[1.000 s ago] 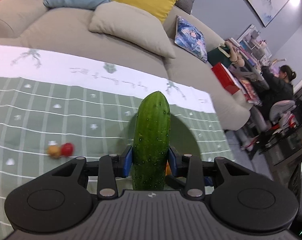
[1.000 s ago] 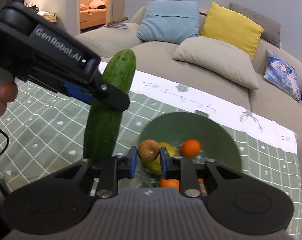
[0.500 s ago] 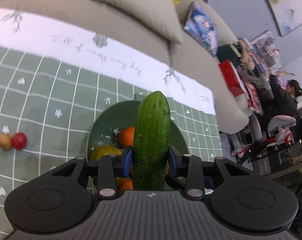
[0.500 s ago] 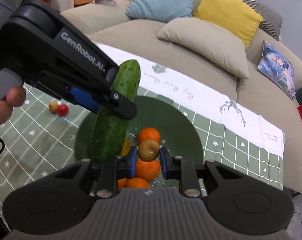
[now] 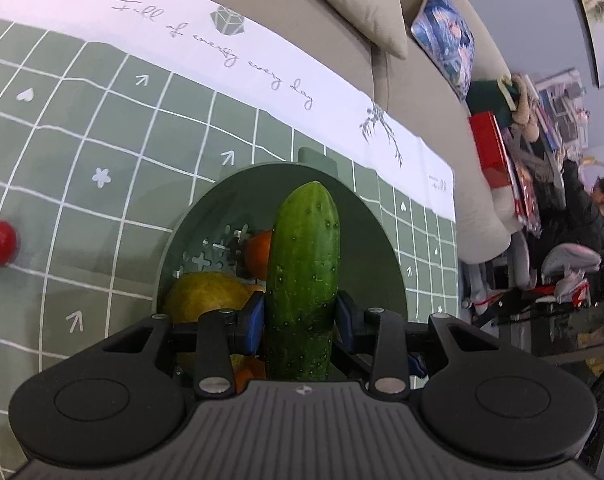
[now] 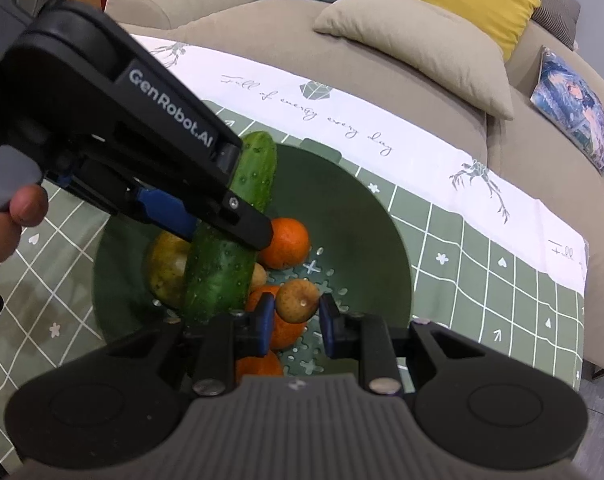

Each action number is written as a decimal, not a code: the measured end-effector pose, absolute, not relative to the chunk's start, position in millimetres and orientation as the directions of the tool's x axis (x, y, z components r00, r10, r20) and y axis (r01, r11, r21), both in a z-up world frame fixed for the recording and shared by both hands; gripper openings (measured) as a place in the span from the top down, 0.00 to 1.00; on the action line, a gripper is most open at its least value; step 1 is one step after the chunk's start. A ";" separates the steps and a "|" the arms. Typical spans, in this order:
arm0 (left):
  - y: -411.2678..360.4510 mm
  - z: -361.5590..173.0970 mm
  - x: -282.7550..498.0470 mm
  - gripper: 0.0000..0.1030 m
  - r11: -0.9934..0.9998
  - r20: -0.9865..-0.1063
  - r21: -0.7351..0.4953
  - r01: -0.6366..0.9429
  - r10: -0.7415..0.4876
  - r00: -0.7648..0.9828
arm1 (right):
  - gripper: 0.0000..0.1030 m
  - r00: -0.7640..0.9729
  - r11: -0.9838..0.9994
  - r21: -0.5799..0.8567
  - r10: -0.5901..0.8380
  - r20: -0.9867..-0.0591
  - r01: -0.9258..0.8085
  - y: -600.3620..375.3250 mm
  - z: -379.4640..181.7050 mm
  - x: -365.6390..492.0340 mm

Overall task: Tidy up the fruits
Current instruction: 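Carry the cucumber and longan into the colander and open both tools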

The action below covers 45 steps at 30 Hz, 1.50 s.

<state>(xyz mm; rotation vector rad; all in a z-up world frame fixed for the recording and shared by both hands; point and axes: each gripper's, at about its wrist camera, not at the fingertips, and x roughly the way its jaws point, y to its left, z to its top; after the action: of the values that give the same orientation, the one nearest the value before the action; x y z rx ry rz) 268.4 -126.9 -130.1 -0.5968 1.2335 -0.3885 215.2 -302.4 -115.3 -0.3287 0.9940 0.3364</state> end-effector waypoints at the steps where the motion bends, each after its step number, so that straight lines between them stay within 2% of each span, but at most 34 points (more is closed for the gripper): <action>1: -128.8 -130.3 270.2 0.60 0.791 -0.764 -0.611 -0.037 -0.576 0.290 | 0.81 0.501 0.900 -0.115 0.125 -0.857 -0.421 -302.6 -117.1 217.5; 9: -138.7 -128.8 276.3 0.58 0.822 -0.796 -0.569 -0.004 -0.550 0.252 | 0.81 0.491 0.896 -0.125 0.112 -0.864 -0.425 -300.0 -121.4 224.2; 17: -124.2 -112.7 270.0 0.53 0.815 -0.779 -0.577 0.044 -0.566 0.270 | 0.81 0.487 0.888 -0.135 0.108 -0.867 -0.439 -299.4 -119.0 231.1; 27: -106.1 -82.0 242.3 0.52 0.905 -0.830 -0.385 0.180 -0.425 0.361 | 0.81 0.407 0.920 -0.041 0.132 -0.904 -0.391 -311.3 -137.0 263.7; 38: -76.1 -80.8 220.9 0.50 0.927 -0.847 -0.341 0.157 -0.376 0.376 | 0.80 0.398 0.923 -0.035 0.131 -0.908 -0.382 -307.9 -147.1 275.4; 42: -65.3 -80.4 214.7 0.50 0.930 -0.850 -0.339 0.138 -0.366 0.379 | 0.78 0.404 0.928 -0.038 0.124 -0.906 -0.371 -308.4 -145.5 273.8; 45: -57.9 -78.6 209.8 0.50 0.933 -0.849 -0.336 0.132 -0.360 0.386 | 0.71 0.421 0.930 -0.046 0.120 -0.899 -0.364 -308.3 -139.4 270.5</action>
<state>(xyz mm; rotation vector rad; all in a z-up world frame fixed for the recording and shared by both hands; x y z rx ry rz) 209.8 -57.9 -78.6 -0.2276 1.1338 -0.3166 270.5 -308.3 -139.4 -0.2495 1.0976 0.3073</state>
